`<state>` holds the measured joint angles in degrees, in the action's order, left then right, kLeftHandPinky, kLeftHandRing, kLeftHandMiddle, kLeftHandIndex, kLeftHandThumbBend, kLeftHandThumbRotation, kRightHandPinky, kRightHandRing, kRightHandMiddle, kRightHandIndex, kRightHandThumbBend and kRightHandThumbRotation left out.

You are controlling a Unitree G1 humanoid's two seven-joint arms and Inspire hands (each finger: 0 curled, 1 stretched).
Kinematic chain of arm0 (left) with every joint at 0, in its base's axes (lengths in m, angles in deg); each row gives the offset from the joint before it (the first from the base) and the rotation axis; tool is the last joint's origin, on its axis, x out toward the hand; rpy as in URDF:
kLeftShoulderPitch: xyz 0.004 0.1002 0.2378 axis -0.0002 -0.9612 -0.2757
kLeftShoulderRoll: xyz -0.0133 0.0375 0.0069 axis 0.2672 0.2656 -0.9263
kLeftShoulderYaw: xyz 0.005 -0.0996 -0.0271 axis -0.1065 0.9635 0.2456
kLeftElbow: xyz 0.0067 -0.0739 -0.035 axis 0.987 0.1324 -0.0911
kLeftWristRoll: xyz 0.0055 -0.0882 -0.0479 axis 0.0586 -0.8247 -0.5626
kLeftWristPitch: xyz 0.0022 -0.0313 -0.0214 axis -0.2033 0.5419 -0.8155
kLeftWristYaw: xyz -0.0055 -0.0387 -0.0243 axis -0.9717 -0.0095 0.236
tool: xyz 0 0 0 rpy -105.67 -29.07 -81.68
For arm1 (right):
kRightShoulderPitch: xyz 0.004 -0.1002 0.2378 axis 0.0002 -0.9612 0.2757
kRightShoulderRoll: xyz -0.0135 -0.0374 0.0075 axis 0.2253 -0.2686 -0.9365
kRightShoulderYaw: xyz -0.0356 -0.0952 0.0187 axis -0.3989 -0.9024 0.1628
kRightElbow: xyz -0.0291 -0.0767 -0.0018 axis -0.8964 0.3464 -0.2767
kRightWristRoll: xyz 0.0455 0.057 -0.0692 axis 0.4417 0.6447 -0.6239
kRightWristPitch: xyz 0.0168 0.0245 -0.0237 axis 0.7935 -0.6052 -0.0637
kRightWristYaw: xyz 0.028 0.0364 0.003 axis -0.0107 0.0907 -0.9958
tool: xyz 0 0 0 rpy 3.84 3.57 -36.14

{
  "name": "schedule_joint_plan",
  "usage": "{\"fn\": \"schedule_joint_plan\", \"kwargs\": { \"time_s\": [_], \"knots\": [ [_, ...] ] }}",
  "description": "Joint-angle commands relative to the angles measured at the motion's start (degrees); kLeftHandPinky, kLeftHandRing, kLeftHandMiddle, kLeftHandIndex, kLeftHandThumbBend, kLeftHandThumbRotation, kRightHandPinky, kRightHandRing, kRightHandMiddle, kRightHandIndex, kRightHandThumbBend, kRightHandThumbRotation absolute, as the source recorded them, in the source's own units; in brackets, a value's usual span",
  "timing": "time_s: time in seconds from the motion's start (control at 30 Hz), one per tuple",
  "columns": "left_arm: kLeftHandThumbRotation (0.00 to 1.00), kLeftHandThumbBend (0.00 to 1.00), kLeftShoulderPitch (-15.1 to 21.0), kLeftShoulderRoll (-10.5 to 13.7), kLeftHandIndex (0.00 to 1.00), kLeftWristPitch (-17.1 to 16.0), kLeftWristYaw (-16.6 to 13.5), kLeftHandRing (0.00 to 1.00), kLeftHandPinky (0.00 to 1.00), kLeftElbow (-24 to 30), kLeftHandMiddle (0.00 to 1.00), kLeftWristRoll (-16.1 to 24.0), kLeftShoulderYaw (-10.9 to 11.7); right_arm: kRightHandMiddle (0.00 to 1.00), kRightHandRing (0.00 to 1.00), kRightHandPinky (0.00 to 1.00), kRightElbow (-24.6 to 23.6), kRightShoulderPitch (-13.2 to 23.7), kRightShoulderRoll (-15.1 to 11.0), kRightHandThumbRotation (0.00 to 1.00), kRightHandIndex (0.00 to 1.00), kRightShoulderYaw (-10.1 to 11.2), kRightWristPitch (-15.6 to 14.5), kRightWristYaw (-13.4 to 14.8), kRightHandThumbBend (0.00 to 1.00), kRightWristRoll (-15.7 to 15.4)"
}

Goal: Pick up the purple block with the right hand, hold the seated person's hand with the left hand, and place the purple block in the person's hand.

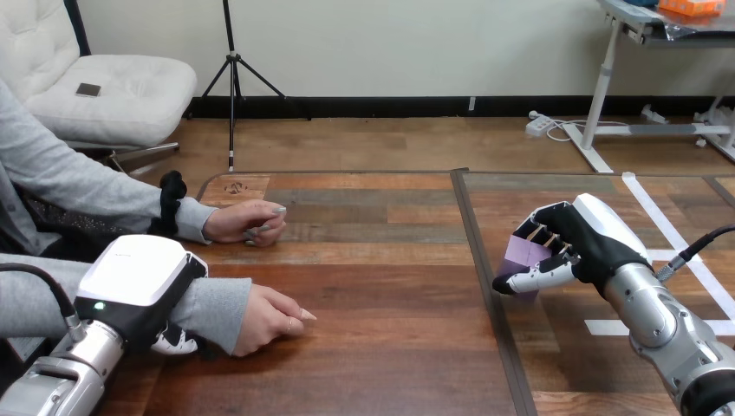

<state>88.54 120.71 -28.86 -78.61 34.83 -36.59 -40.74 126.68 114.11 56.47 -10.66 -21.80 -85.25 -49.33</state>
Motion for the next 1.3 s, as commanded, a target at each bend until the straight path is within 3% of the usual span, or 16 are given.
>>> {"fn": "schedule_joint_plan", "kwargs": {
  "time_s": [0.0,0.3,0.6,0.93,1.1,1.27],
  "knots": [
    [0.00,0.81,2.68,-0.39,0.39,-0.57,0.09,0.26,0.20,-0.23,0.34,-1.37,-0.10,0.49,0.46,0.41,-2.35,3.95,-1.37,0.00,0.50,1.52,1.01,1.14,0.71,1.09],
    [0.00,0.79,2.40,-0.39,0.37,-1.23,0.83,0.25,0.19,0.19,0.33,-3.28,0.45,0.49,0.47,0.42,-2.22,4.02,-1.28,0.00,0.50,1.25,0.97,1.41,0.71,0.96],
    [0.00,0.79,1.89,-0.74,0.36,-2.79,-0.38,0.26,0.19,0.23,0.34,-6.41,1.29,0.49,0.46,0.41,-2.53,3.82,-1.19,0.00,0.49,1.13,1.27,1.92,0.71,0.78],
    [0.00,0.84,1.30,-2.12,0.34,-4.93,-5.82,0.27,0.20,0.20,0.33,-9.36,2.67,0.48,0.45,0.40,-2.49,3.81,-1.15,0.00,0.49,1.11,1.79,1.91,0.72,0.90],
    [0.00,0.81,1.26,-2.51,0.33,-5.30,-6.04,0.26,0.20,0.46,0.32,-10.44,3.14,0.48,0.44,0.40,-2.47,3.80,-1.06,0.00,0.49,1.24,1.94,1.73,0.72,1.11],
    [0.00,0.80,0.99,-3.29,0.32,-5.11,-8.78,0.26,0.19,1.06,0.31,-10.74,3.70,0.48,0.45,0.40,-2.68,3.76,-0.90,0.00,0.49,1.35,1.87,1.55,0.72,1.31]
  ]
}}
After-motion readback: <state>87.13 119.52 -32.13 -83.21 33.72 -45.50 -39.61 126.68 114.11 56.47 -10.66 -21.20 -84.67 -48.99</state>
